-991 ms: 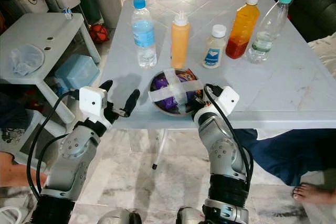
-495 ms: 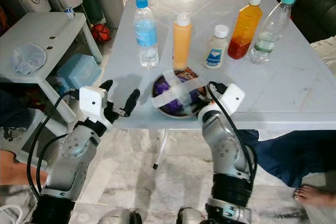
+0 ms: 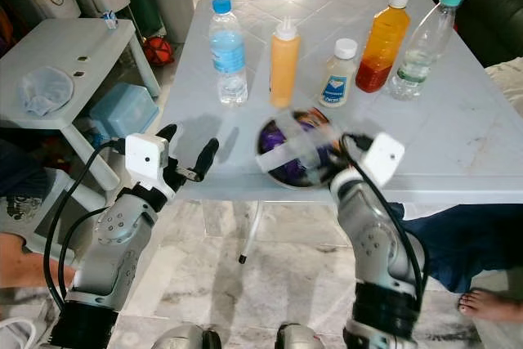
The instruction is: Restocking fridge
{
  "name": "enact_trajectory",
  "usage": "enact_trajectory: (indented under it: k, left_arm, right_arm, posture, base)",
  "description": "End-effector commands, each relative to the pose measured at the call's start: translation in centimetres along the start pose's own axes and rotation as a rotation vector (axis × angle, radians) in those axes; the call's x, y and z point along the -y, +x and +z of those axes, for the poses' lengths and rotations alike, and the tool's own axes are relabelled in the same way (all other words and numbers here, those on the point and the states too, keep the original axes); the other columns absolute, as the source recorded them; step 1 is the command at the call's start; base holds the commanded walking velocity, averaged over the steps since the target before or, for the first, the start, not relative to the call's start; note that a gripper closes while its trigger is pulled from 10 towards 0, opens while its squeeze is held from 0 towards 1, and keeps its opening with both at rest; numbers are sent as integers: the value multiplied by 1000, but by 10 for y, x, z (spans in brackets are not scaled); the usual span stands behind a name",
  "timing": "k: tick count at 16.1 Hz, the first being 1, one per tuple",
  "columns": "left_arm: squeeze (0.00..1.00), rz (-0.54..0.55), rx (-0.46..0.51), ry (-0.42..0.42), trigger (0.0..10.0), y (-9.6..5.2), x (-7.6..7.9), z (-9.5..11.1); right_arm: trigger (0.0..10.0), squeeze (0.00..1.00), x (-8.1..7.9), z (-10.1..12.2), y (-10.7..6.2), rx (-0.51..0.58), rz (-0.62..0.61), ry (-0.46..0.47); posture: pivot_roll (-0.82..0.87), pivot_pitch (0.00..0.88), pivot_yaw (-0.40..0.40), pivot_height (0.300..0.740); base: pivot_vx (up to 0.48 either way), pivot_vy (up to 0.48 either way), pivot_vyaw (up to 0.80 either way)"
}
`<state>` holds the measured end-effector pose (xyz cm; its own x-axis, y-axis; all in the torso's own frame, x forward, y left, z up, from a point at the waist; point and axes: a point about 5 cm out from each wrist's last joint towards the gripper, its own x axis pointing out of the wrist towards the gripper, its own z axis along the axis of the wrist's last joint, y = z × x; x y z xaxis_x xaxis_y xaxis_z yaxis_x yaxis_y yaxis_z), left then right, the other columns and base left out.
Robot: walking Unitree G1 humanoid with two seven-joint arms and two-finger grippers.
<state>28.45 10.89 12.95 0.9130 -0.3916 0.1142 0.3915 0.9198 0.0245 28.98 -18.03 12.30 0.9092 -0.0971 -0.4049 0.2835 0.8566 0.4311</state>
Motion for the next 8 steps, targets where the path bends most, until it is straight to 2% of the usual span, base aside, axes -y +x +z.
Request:
enact_trajectory:
  k: [1,4,8]
  left_arm:
    - [0,0,1,20,10000,0,-1,1]
    - [0,0,3,23,10000,1,-1,1]
    - [0,2,8,25,10000,1,-1,2]
  right_arm:
    - [10000,1000,4,-8,1,-45,-24,-25]
    - [10000,1000,-1,-3,1,-26,2,-11]
    - [10000,1000,-18,9,-5,34,126,13]
  posture:
    - [1,72,69,740]
    - [2,71,69,740]
    - [1,66,67,740]
  base:
    - [0,0,0]
    - [0,0,0]
    - [0,0,0]
